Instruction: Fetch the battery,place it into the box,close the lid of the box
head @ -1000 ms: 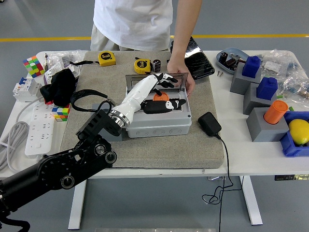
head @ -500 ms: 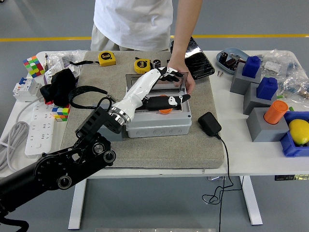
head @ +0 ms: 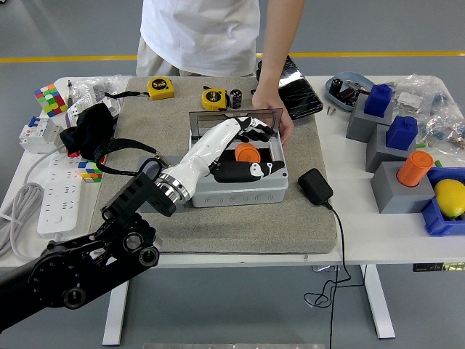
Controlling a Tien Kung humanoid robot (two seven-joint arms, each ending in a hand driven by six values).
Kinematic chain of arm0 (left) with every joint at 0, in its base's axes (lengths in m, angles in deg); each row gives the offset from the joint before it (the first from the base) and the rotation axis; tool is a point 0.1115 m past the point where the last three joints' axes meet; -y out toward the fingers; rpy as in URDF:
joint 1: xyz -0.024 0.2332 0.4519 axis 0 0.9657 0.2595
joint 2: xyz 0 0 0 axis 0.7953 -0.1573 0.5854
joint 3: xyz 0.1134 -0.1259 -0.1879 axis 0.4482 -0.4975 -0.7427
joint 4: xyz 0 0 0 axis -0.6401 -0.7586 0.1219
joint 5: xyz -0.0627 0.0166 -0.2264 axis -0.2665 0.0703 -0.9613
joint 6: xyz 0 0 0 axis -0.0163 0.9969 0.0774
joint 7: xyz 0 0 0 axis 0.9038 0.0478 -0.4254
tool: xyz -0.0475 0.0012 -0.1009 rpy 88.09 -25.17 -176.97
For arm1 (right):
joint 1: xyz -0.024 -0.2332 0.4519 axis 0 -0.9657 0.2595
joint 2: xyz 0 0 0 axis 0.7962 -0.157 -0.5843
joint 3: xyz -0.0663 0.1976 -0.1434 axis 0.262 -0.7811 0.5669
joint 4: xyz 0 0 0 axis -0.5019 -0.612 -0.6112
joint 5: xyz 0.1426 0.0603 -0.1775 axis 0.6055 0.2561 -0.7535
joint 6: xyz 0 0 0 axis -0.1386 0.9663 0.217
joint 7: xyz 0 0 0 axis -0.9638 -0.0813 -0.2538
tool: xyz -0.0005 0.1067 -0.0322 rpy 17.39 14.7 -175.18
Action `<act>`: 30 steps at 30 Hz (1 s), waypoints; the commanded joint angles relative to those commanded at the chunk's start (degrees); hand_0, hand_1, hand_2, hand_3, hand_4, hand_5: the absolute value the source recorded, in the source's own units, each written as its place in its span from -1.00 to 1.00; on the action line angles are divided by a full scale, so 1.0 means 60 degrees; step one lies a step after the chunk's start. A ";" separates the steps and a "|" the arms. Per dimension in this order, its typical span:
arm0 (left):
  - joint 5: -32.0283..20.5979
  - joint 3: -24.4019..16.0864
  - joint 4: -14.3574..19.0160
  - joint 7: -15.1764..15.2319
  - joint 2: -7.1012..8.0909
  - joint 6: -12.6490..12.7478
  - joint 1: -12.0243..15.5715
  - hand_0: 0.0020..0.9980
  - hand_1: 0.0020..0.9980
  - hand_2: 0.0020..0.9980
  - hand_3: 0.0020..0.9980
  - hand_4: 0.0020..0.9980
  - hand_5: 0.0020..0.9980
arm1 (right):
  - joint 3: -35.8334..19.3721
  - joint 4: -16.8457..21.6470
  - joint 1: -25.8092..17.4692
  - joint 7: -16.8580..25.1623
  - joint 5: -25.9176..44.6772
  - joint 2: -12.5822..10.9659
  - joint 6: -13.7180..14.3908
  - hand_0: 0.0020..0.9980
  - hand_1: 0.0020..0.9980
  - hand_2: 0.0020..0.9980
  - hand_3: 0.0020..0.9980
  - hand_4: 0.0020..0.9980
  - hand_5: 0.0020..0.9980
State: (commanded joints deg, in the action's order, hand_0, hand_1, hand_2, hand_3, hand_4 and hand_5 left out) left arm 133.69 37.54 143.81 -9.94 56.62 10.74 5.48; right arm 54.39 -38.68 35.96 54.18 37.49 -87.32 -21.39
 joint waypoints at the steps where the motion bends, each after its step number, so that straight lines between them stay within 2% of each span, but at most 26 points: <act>1: 0.0105 0.0027 -0.0012 -0.0019 0.0063 -0.0021 0.0028 0.00 0.20 0.23 0.28 0.80 -0.03 | -0.0008 0.0002 -0.0004 0.0001 -0.0004 0.0001 -0.0001 0.25 0.29 0.31 0.19 1.00 0.12; 2: 0.0198 0.0064 -0.0058 -0.0019 0.0127 -0.0033 0.0054 0.00 0.20 0.23 0.28 0.80 -0.03 | -0.0011 0.0002 -0.0007 0.0002 -0.0002 0.0001 -0.0003 0.25 0.29 0.31 0.19 1.00 0.12; 3: 0.0295 0.0091 -0.0111 -0.0020 0.0162 -0.0041 0.0068 0.19 0.34 0.32 0.29 0.80 -0.04 | -0.0012 0.0001 -0.0009 0.0001 -0.0001 0.0002 -0.0004 0.25 0.29 0.31 0.19 1.00 0.12; 8: 0.0711 0.0268 -0.0454 -0.0129 0.0231 -0.0172 0.0131 0.19 0.34 0.32 0.29 0.80 -0.04 | -0.0016 -0.0003 -0.0013 0.0001 0.0010 0.0017 -0.0011 0.25 0.29 0.31 0.19 1.00 0.12; 9: 0.0756 0.0311 -0.0504 -0.0130 0.0236 -0.0180 0.0139 0.30 0.41 0.39 0.34 0.80 -0.03 | -0.0016 -0.0001 -0.0012 0.0006 0.0013 0.0017 -0.0011 0.25 0.29 0.31 0.19 1.00 0.12; 18: 0.1238 0.0412 -0.0591 -0.0046 0.0199 -0.0003 0.0111 0.37 0.47 0.46 0.40 0.80 -0.03 | 0.0038 0.0002 0.0010 0.0011 0.0032 0.0012 -0.0028 0.25 0.29 0.31 0.19 1.00 0.12; 30: 0.1164 0.0768 -0.0999 -0.0051 0.0018 0.0053 -0.0199 0.40 0.47 0.46 0.42 0.81 -0.03 | 0.0099 0.0003 0.0052 0.0009 0.0052 -0.0031 -0.0026 0.26 0.29 0.31 0.19 1.00 0.12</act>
State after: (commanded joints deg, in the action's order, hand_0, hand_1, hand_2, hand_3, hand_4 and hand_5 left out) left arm 140.67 42.15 137.82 -10.25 56.73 11.06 4.29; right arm 54.99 -38.66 36.27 54.23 37.80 -87.51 -21.54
